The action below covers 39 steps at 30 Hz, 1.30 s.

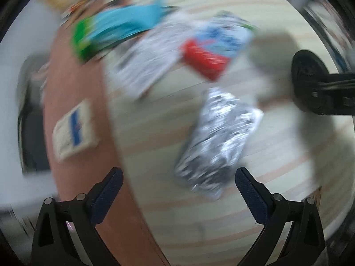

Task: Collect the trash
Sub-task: 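Grasp the silver blister pack with left tool while right tool grasps black lid, then carry the blister pack and black lid to the bin and release both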

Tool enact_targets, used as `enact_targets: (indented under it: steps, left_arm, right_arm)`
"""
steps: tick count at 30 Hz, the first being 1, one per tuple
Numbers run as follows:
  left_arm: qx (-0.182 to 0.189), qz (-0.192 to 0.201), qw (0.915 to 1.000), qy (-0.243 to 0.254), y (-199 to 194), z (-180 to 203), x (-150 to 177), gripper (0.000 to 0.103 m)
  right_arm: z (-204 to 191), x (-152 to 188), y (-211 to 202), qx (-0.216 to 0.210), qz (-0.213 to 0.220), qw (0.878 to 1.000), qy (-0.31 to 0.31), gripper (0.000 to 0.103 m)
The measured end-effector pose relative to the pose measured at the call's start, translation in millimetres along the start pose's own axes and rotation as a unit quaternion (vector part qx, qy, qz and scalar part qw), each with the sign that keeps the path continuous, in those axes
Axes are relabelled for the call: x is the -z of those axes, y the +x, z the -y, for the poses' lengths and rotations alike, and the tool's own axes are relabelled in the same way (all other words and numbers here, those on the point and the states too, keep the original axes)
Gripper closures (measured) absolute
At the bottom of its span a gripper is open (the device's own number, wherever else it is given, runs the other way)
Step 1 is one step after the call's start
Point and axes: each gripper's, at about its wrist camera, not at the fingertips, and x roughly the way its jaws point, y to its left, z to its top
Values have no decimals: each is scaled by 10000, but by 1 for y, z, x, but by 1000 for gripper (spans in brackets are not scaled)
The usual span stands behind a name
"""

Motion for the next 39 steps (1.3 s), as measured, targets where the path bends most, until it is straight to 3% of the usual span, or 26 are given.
enact_targets:
  steps: [3, 6, 8, 9, 12, 14, 15, 17, 19, 25, 27, 31, 39]
  left_arm:
    - [61, -158, 9982, 580, 14, 18, -15, 0]
    - [238, -298, 9963, 770, 26, 20, -23, 3]
    - [665, -359, 9953, 607, 26, 15, -24, 27]
    - [904, -395, 9940, 470, 26, 13, -22, 36]
    - [1018, -441, 9938, 11, 28, 11, -11, 37]
    - [1165, -535, 9899, -609, 31, 6, 1, 37]
    - [1286, -598, 9851, -970, 32, 4, 8, 38]
    - [1655, -700, 9668, -1819, 35, -3, 25, 38]
    - [1739, -723, 9568, -2213, 36, -3, 37, 38]
    - [956, -533, 9841, -1398, 31, 38, 40, 36]
    - [1037, -528, 9826, -1445, 32, 40, 42, 41]
    - [960, -416, 9832, -1498, 25, 43, 42, 41]
    - [919, 194, 9811, -1690, -31, 41, 65, 41]
  right_arm:
    - [34, 17, -4, -65, -131, 9995, 275, 14]
    - [55, 30, -5, -137, -199, 9986, 464, 14]
    - [58, 31, -3, -129, -181, 9983, 532, 14]
    - [57, 35, -1, -135, -176, 9982, 556, 14]
    - [59, 37, 2, -224, -202, 9974, 648, 14]
    - [56, 37, 3, -254, -211, 9974, 639, 14]
    - [57, 48, 2, -267, -216, 9974, 632, 14]
    - [51, 56, 3, -309, -266, 9973, 610, 14]
    - [47, 62, 2, -299, -296, 9975, 563, 14]
    - [29, 63, 9, 94, -420, 9987, 284, 9]
    - [24, 64, 11, 239, -407, 9987, 198, 9]
    - [19, 69, 6, 380, -229, 9990, 89, 13]
    - [18, 89, -13, 124, 42, 9997, 191, 14]
